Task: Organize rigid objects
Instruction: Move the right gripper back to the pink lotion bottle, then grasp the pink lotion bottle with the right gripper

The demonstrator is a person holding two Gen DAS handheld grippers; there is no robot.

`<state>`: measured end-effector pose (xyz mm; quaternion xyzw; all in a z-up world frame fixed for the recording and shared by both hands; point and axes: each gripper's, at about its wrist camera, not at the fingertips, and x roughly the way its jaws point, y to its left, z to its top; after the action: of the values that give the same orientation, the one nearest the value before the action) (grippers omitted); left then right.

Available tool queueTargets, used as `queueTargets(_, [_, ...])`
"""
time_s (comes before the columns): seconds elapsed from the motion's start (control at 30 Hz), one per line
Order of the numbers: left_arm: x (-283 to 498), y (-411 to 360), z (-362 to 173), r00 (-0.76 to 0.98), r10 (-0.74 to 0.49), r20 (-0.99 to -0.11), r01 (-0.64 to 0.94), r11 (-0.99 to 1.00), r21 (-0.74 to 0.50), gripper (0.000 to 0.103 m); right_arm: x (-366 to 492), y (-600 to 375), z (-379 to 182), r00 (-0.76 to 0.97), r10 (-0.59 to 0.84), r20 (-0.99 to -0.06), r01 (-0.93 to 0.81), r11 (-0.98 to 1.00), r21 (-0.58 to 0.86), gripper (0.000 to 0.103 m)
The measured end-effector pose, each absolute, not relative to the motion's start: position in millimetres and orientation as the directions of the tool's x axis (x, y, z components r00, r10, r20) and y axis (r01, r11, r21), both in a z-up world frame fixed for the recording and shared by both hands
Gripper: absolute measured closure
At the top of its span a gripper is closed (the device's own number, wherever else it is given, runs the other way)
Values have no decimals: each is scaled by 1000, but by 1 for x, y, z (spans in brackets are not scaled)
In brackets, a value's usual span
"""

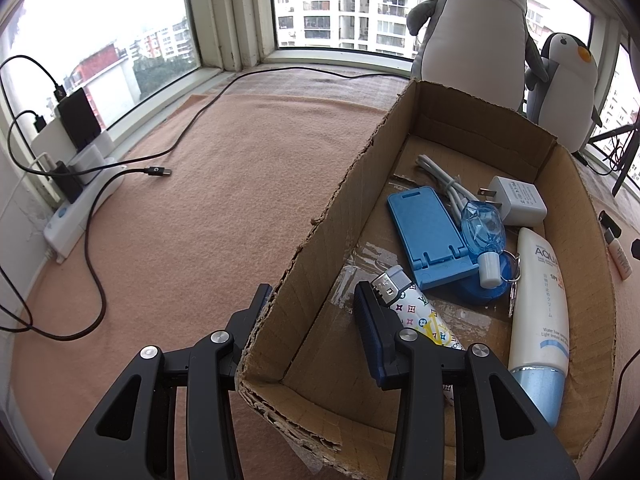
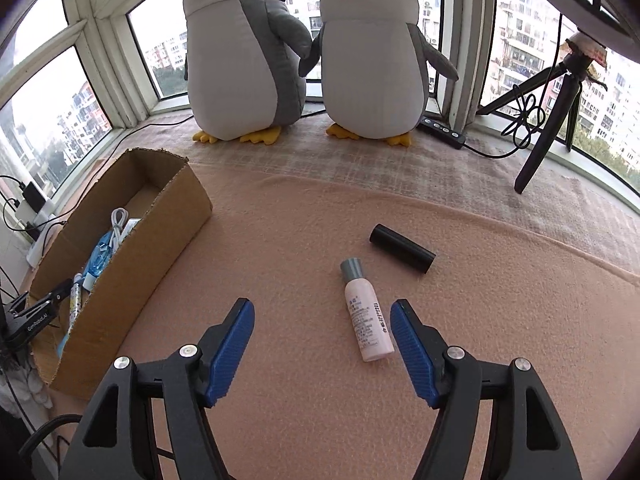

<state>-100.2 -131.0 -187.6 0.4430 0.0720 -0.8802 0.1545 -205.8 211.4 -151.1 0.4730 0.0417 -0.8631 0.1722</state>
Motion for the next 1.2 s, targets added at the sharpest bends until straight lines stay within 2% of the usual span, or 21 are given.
queueTargets(0.27, [-100, -131, -188, -560, -208, -802, 336, -942, 10, 63, -220, 219, -169, -464, -218, -859, 318, -946, 68, 63])
queueTargets(0.5, [-100, -131, -188, -560, -208, -802, 336, -942, 10, 63, -227, 216, -179, -434, -191, -880, 319, -947, 48, 67])
queueTargets(0.8, [-100, -131, -188, -560, -208, -802, 336, -942, 10, 64, -230, 213, -184, -413, -169, -895, 334, -942, 24, 85])
queueTargets(1.2, [-100, -131, -188, -560, -208, -802, 336, -942, 10, 64, -217, 196, -151, -448, -240, -861, 381, -923, 59, 85])
